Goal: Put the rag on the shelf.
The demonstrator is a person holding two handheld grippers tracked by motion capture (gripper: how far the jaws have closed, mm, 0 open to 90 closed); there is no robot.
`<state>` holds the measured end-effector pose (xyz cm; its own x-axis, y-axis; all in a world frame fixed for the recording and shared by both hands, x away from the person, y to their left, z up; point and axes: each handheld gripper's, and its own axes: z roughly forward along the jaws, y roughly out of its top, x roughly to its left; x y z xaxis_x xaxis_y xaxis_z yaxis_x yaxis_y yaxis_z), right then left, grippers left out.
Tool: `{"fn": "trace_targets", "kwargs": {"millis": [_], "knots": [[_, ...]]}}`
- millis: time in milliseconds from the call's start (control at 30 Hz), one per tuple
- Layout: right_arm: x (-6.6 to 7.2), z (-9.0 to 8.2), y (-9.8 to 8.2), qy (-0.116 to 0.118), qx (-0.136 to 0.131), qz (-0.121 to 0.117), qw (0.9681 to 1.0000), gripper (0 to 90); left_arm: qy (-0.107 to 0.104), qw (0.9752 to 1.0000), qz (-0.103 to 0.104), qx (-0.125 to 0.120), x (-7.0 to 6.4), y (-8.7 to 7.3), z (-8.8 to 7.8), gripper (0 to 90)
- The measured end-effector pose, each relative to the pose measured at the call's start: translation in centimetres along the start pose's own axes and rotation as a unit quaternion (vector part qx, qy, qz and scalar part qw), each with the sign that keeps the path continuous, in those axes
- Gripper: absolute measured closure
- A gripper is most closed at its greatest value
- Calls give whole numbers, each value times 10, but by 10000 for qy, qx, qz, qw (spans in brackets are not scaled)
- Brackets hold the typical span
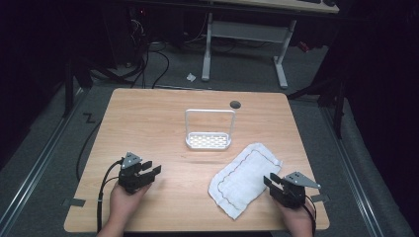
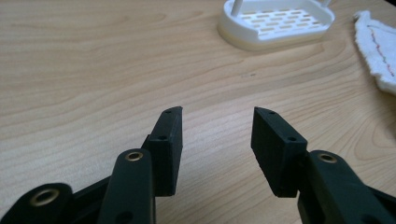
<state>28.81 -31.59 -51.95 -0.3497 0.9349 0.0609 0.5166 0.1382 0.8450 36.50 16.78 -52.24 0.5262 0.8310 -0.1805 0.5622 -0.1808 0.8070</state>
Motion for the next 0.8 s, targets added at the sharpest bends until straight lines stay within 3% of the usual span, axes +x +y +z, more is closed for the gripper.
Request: {"fn": "trace_targets", "kwargs": {"millis": [167,367,467,567,733,800], "knots": [[-3,0,-4,-1,65,26,10000,670,-66,10000,-24,-69,-6,1,1,545],[-9,1,-5,24,71,69,9999,695,-422,9989,170,138,-28,-2,12,714],[-12,0,-4,-12,57,59,10000,741,-591,9974,347,236,-43,-4,22,828],[-13,1,-5,14,106,9,9999,759,-674,9966,393,269,-49,-5,25,880],[-13,2,-5,69,135,-9,9999,767,-782,9948,591,270,-67,-6,31,899],[-12,3,-5,103,164,-57,9998,774,-808,9929,824,296,-82,-2,37,899]]}}
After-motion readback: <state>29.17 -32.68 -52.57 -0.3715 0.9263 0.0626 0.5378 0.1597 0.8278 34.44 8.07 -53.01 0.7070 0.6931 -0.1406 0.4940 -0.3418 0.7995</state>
